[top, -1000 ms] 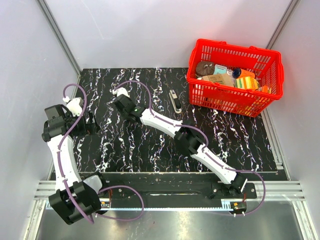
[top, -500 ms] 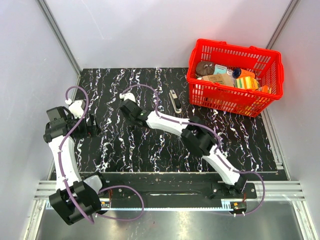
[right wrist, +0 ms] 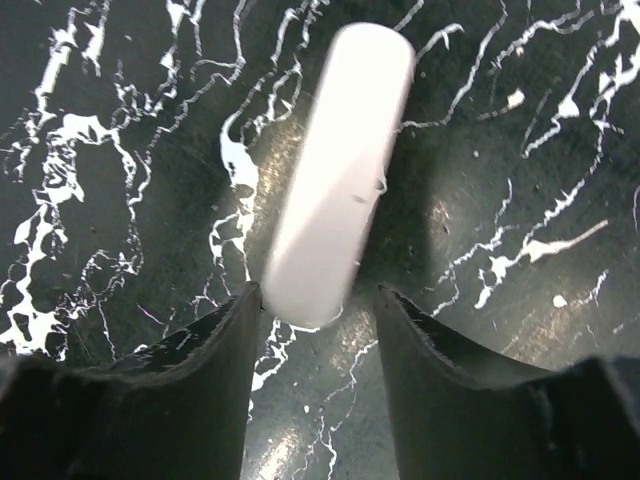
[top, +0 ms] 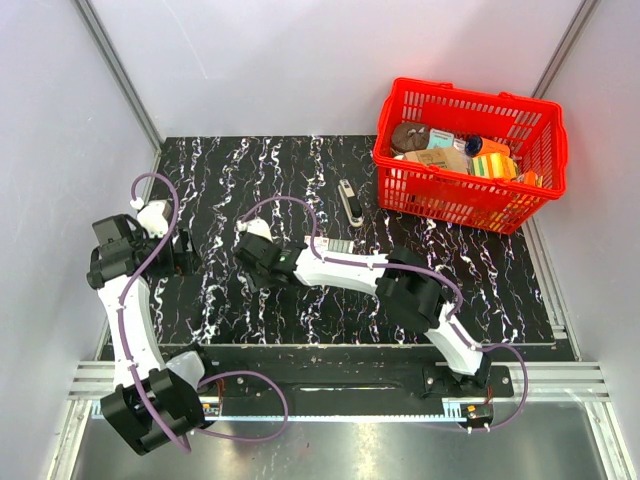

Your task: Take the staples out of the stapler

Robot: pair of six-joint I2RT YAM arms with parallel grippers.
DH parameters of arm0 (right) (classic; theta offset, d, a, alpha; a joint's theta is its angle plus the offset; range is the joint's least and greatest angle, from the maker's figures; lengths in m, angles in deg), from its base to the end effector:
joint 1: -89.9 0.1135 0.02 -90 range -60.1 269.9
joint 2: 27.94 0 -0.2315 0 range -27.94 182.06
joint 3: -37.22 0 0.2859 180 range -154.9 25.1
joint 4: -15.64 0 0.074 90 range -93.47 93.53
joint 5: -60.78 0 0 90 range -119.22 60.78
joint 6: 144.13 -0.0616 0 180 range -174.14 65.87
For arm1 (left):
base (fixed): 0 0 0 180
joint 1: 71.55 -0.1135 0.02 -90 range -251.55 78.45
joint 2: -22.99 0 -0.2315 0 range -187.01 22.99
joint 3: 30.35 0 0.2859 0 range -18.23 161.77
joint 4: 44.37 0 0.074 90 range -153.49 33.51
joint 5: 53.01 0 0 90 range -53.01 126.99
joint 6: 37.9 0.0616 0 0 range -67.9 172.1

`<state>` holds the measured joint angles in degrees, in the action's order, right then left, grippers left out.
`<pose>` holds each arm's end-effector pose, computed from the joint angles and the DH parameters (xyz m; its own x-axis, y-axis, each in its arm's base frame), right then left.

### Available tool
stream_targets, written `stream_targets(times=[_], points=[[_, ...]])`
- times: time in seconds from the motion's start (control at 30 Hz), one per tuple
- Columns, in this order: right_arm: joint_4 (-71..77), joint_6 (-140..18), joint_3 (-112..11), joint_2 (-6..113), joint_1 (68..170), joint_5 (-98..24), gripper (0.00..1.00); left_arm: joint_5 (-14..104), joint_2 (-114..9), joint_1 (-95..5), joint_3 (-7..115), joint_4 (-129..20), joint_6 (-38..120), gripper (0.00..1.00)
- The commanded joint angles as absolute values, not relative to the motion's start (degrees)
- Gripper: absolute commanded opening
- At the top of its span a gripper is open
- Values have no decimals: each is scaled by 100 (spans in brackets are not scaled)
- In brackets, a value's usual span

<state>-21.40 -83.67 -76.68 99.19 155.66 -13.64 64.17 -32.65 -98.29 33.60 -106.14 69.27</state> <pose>0.2299 0.4703 0.1301 -0.6730 -0.3379 -0.6579 -0.5472 0.8260 0.1354 0.2350 0.0869 0.2424 -0.7320 -0.0747 -0.6772 0.0615 0.9827 -0.1749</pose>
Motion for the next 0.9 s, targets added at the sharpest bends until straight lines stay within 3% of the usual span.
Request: stream_targets(times=[0.0, 0.1, 0.23, 0.6, 0.87], points=[[-2819, -8709, -8080, 9791, 15547, -1085, 61, 6643, -3116, -9854, 3310, -10456, 7012, 94], [-3048, -8639, -8335, 9879, 15547, -1023, 70, 6661, -3098, -9862, 3327, -10456, 6986, 95], [-3066, -8587, -8598, 9932, 15547, -1014, 72, 6670, -3071, -9862, 3336, -10456, 6994, 95], [-4111, -8209, -10277, 11074, 15538, -944, 65, 6679, -3019, -9862, 3318, -10527, 7074, 96], [-4349, -8173, -10445, 11198, 15538, -804, 61, 6916, -3028, -9871, 3371, -10615, 7091, 99]])
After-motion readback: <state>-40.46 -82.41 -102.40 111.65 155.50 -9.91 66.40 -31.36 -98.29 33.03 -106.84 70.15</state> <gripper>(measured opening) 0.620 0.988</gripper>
